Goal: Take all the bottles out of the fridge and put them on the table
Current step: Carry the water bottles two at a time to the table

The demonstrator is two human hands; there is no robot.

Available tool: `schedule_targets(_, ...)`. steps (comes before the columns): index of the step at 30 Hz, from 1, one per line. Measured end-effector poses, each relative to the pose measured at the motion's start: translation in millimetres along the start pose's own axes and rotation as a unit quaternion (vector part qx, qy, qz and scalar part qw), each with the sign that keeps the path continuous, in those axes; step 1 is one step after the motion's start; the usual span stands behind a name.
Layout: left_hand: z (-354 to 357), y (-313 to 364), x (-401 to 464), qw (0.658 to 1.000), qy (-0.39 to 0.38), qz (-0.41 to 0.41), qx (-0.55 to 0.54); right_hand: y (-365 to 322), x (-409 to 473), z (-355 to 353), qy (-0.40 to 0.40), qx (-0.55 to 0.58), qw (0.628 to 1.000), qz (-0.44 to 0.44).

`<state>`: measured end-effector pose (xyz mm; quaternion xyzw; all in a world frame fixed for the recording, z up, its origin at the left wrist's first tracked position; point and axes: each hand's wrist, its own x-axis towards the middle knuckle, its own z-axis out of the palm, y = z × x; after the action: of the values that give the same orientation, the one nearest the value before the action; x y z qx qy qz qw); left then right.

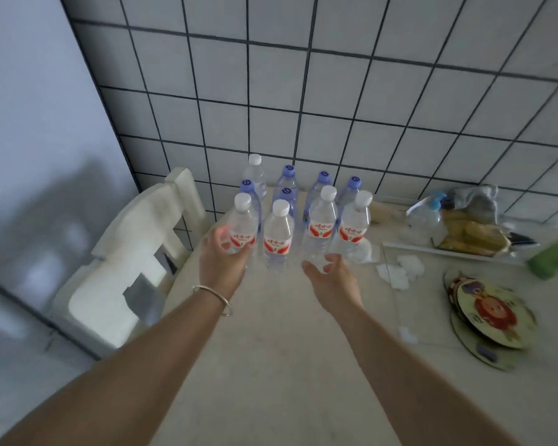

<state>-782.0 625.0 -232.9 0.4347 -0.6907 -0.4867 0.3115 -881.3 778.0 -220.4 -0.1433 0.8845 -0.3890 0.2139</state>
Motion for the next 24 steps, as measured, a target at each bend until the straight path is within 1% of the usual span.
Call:
schedule_targets(5,-30.8,9.9,-89.4,0.999,-0.037,0.002,-0.023,15.5,-69.8,-19.5,-0.010,-0.016,1.000,-0.022)
schedule_targets(8,-56.7,2.0,-143.3,0.999,-0.033,-0.010,-0.033,26.0,-116.5,-23.4,-0.026,-0.017,0.999,-0.031)
schedule_targets(11,-80.2,-1.7,-194.7,0.999,-0.031,-0.001,-0.031,34.7,-166.0,-27.9,-0.025,0.005,0.999,-0.040)
schedule_targets(19,-133.5,9.2,-303.5,0.997,-0.057,0.002,-0.054,58.0,-295.0,-31.3,0.001,0.027,0.998,-0.052)
schedule_targets(24,-171.9,12.1,-363.2,0.993,-0.099,0.041,-0.049,66.7,-388.4,-26.1,0.041,0.052,0.996,-0.051)
